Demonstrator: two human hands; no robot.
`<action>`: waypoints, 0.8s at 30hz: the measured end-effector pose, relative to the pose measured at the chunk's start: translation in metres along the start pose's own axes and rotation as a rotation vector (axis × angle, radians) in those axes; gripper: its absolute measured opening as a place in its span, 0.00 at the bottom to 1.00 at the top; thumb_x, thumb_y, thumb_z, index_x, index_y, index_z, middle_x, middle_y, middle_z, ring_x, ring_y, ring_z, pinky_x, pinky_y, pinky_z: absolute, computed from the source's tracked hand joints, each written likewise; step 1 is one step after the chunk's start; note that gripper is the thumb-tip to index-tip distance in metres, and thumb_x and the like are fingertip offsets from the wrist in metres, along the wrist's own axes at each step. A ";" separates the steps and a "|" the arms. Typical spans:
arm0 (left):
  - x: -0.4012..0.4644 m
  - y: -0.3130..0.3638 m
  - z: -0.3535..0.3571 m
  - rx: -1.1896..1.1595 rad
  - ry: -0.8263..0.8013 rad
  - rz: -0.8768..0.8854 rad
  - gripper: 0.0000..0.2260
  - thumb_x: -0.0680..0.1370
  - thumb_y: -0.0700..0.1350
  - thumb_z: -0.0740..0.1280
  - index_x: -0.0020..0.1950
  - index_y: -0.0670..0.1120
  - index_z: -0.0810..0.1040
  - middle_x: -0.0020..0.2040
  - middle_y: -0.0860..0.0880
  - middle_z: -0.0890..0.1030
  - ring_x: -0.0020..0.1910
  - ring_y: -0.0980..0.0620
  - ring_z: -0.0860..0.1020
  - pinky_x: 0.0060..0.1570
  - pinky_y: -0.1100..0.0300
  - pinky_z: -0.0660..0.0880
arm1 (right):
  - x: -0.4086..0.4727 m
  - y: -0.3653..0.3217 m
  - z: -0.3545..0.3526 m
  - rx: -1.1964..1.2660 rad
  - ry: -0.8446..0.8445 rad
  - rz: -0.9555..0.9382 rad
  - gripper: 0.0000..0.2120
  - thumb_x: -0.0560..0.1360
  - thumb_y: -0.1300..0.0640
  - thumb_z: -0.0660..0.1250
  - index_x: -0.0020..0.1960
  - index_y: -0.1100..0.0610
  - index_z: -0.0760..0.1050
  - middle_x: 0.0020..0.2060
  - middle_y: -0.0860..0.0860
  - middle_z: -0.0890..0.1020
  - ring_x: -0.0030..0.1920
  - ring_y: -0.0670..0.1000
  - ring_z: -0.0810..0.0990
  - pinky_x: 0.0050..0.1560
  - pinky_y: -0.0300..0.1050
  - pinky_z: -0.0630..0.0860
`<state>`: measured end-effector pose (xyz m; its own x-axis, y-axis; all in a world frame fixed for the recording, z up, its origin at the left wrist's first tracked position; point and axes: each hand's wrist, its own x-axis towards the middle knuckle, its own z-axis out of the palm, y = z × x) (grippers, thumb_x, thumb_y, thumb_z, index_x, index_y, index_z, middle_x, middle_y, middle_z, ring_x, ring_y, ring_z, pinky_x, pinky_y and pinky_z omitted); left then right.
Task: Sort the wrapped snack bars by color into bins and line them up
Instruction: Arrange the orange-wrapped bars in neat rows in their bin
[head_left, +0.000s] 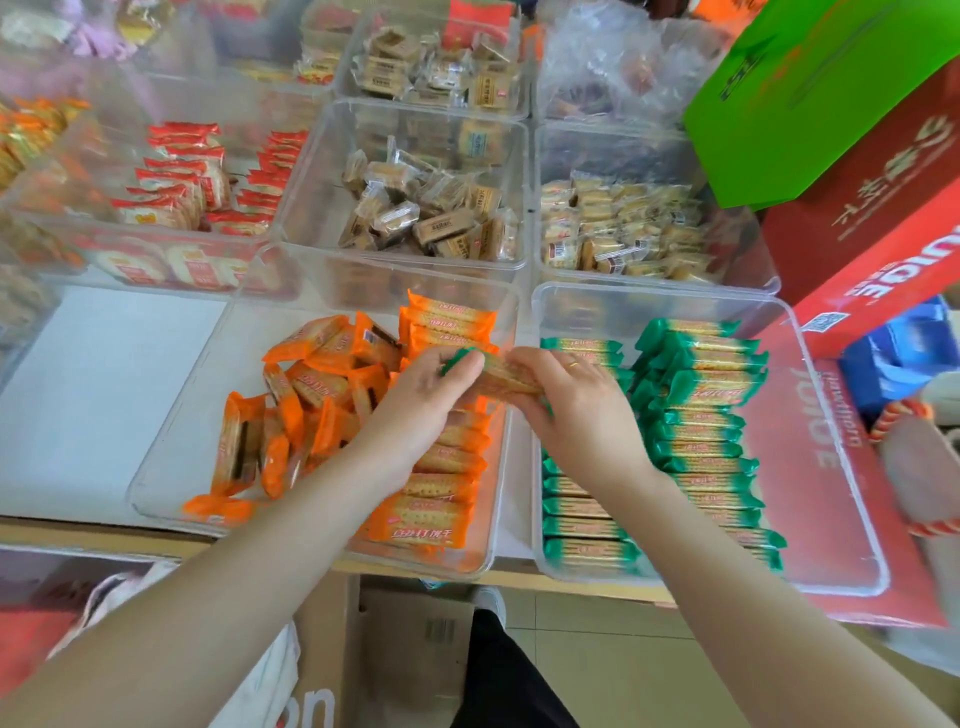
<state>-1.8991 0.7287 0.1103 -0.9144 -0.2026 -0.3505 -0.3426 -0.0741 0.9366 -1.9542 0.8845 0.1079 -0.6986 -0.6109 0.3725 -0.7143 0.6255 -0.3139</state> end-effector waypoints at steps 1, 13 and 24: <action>0.005 0.000 0.004 0.073 0.043 0.017 0.12 0.75 0.57 0.65 0.55 0.55 0.74 0.54 0.53 0.78 0.55 0.55 0.76 0.57 0.57 0.71 | 0.003 0.016 -0.002 0.001 -0.007 0.028 0.13 0.71 0.56 0.67 0.54 0.59 0.77 0.41 0.54 0.83 0.39 0.60 0.81 0.39 0.51 0.76; 0.048 0.004 0.035 0.418 0.218 0.093 0.08 0.79 0.43 0.60 0.48 0.54 0.77 0.49 0.56 0.80 0.48 0.61 0.78 0.51 0.60 0.75 | 0.050 0.156 0.018 -0.180 -0.339 0.153 0.15 0.77 0.61 0.62 0.64 0.57 0.73 0.59 0.56 0.76 0.55 0.61 0.75 0.53 0.51 0.69; 0.044 0.005 0.016 0.527 0.244 0.160 0.07 0.79 0.41 0.61 0.48 0.52 0.77 0.47 0.56 0.80 0.47 0.58 0.79 0.50 0.63 0.74 | 0.043 0.133 0.024 -0.335 -0.135 0.082 0.15 0.64 0.65 0.73 0.50 0.62 0.77 0.43 0.60 0.79 0.39 0.62 0.78 0.37 0.50 0.75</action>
<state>-1.9449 0.7355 0.0997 -0.9089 -0.3939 -0.1369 -0.3228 0.4567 0.8289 -2.0803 0.9304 0.0610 -0.7678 -0.5970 0.2324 -0.6185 0.7854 -0.0258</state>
